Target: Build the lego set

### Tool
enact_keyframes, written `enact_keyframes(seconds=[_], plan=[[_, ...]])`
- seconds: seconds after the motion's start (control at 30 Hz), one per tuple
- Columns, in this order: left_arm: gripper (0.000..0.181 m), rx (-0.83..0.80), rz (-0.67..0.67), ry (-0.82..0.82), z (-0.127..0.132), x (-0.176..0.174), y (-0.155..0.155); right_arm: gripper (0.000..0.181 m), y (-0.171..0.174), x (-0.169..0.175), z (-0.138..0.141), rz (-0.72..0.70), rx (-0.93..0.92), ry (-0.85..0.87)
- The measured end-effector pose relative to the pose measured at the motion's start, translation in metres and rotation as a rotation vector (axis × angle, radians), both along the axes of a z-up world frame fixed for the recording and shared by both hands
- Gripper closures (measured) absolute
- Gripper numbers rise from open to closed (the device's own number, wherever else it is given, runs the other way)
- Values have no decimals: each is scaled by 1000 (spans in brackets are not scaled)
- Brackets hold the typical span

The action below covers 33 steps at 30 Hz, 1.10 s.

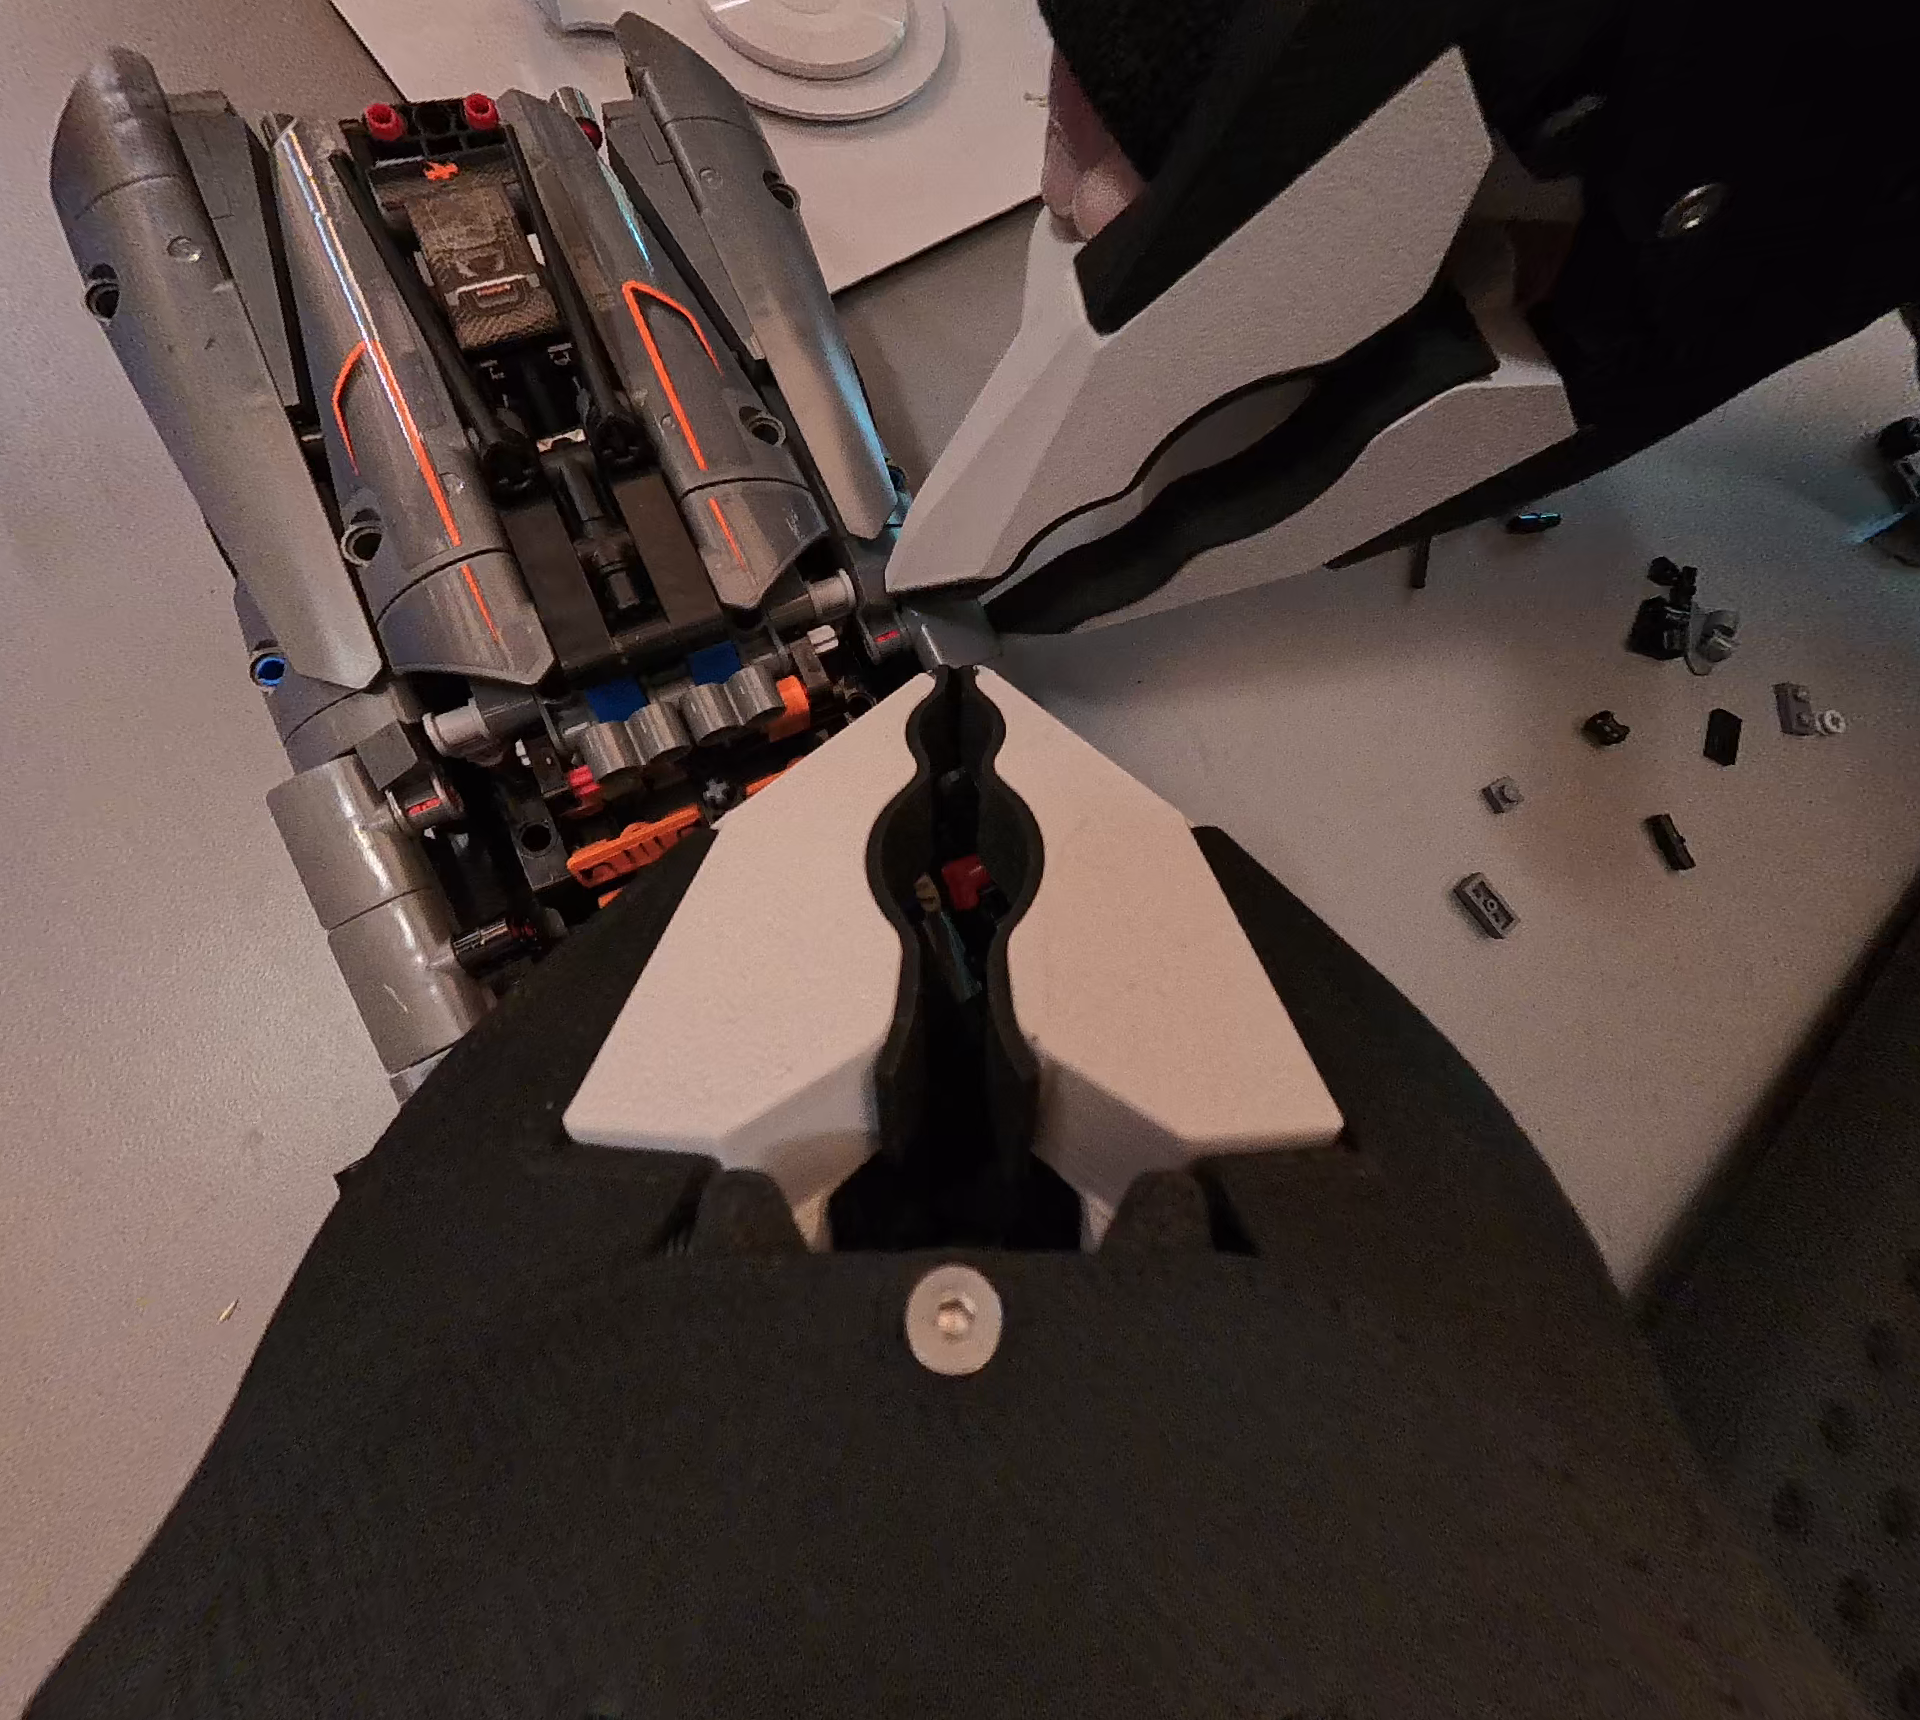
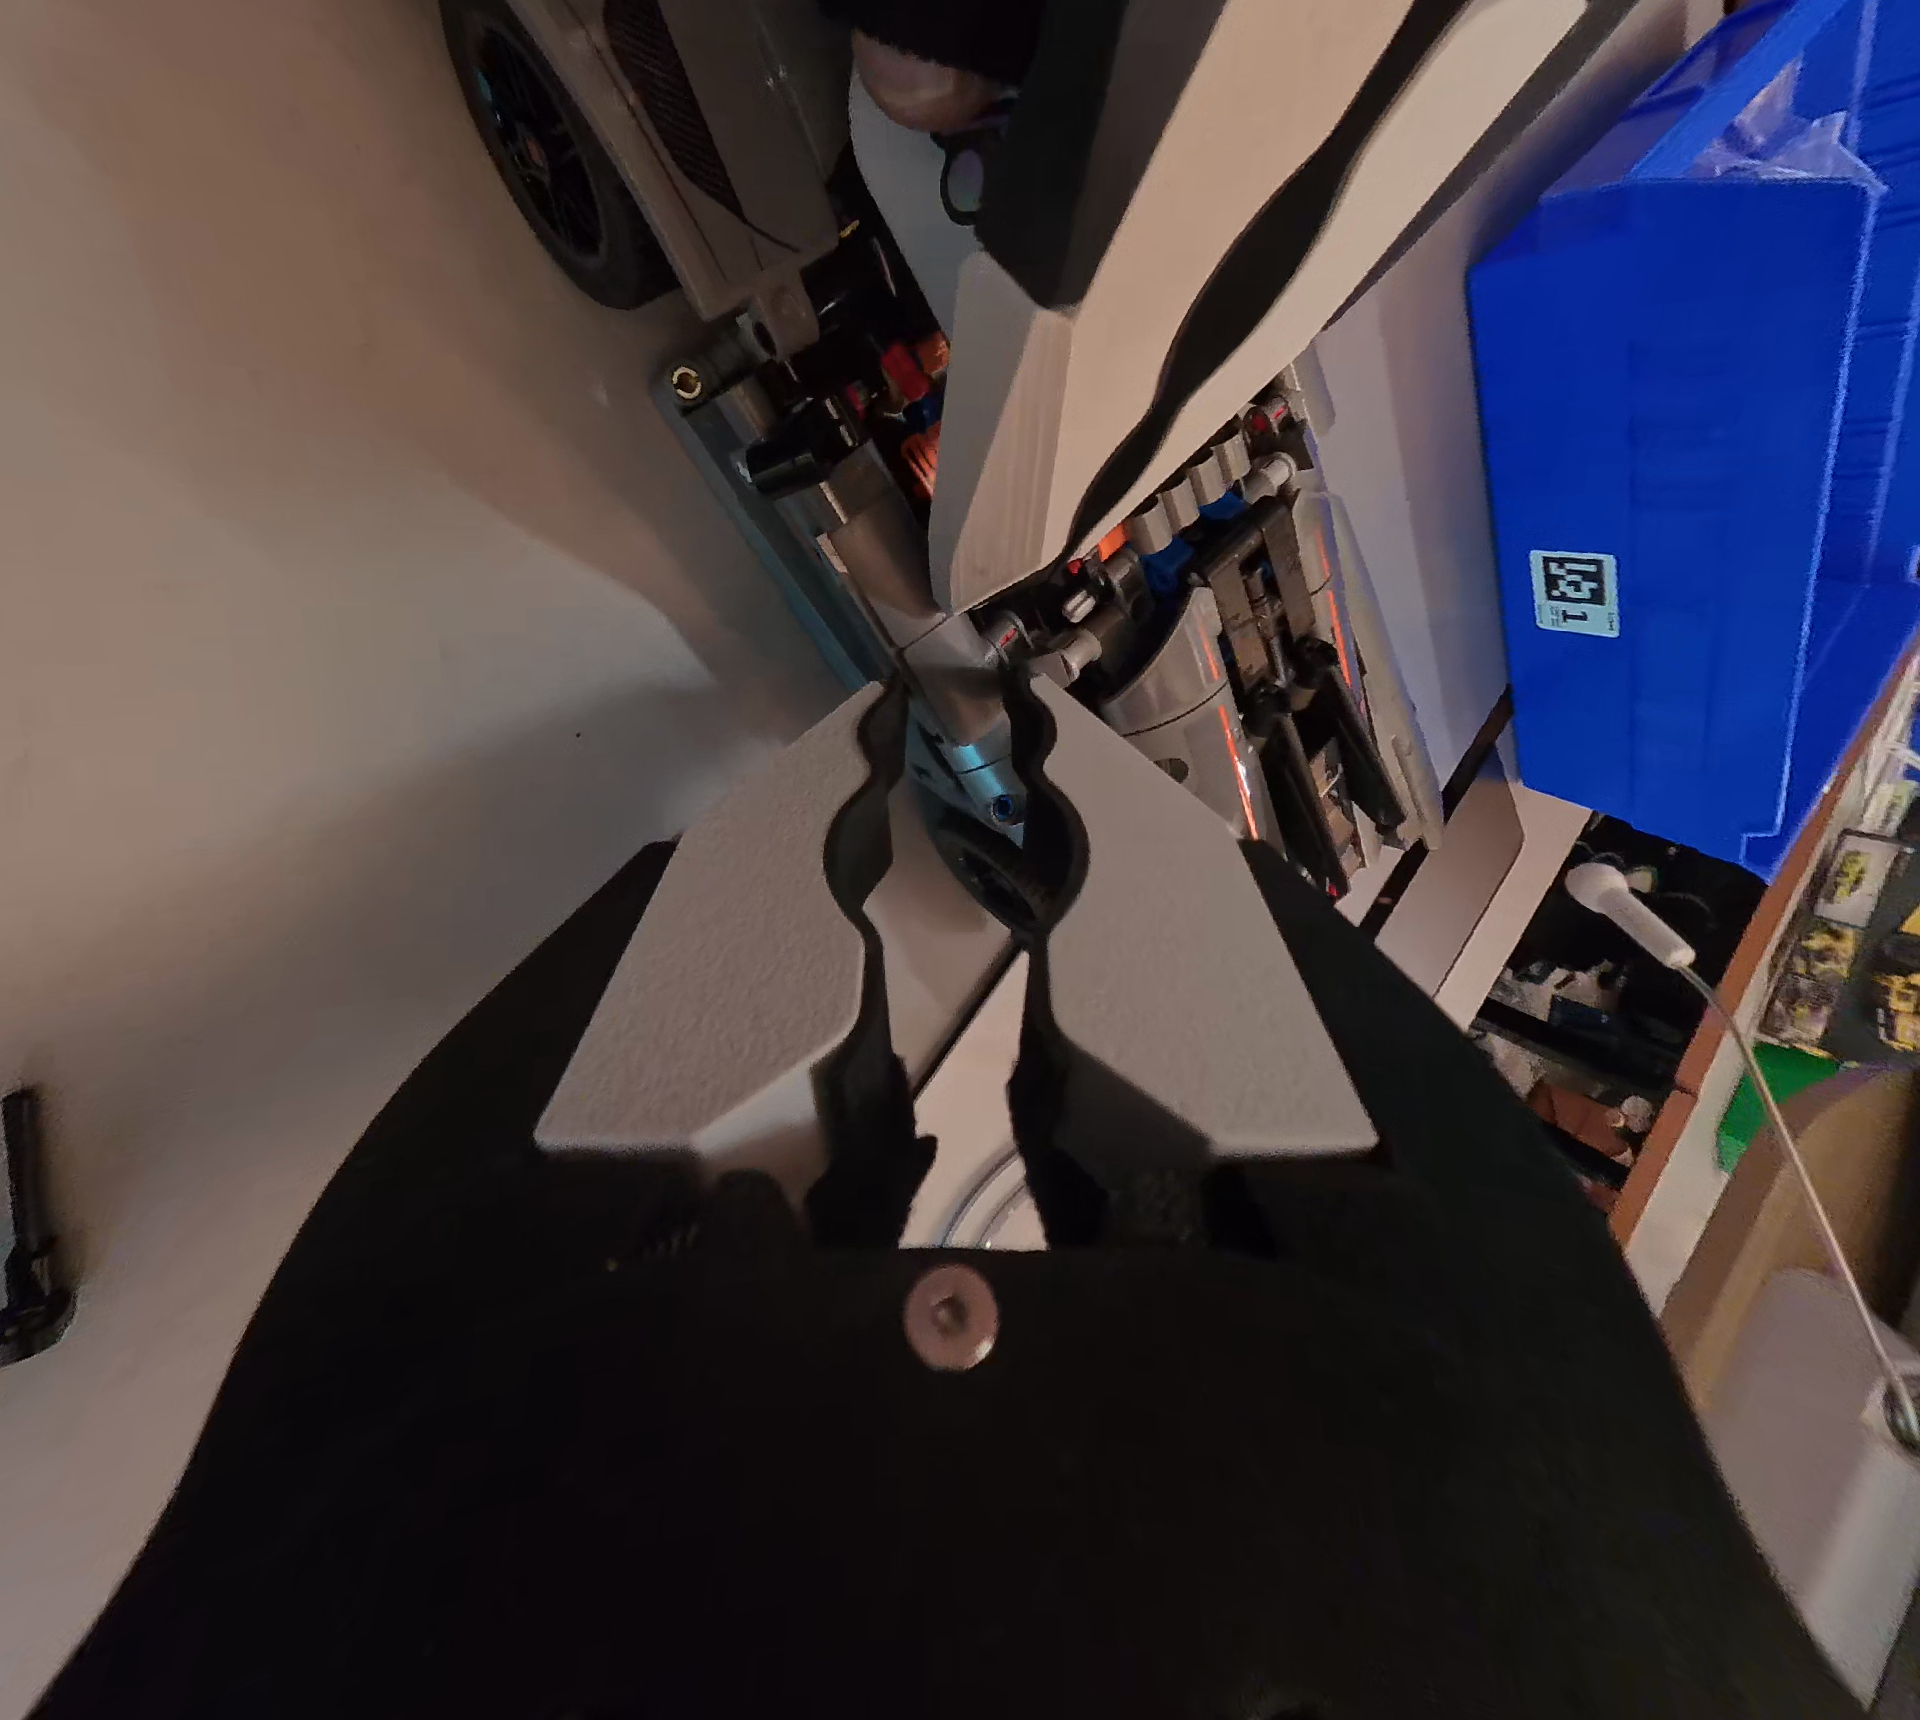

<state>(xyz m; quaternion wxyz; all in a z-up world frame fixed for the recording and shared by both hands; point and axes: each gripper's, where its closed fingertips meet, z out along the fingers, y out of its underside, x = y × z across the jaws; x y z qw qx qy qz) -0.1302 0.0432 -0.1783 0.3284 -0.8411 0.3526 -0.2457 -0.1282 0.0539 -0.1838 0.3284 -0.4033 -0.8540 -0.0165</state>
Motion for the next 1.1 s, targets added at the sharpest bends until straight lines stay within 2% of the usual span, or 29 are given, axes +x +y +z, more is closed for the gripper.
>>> enact_keyframes(seconds=[0.17,0.4,0.9,1.1], plan=[[181,-1,-1,-4,0,0,0,158,0,-1,1,-18,56,46],[181,-3,-9,-1,0,1,-1,143,8,-2,-2,-32,161,57],[181,-6,-6,-3,0,1,-1,149,6,-2,-1,-29,270,50],[181,-7,-6,-4,-1,1,-1,149,7,-2,-3,-36,232,63]])
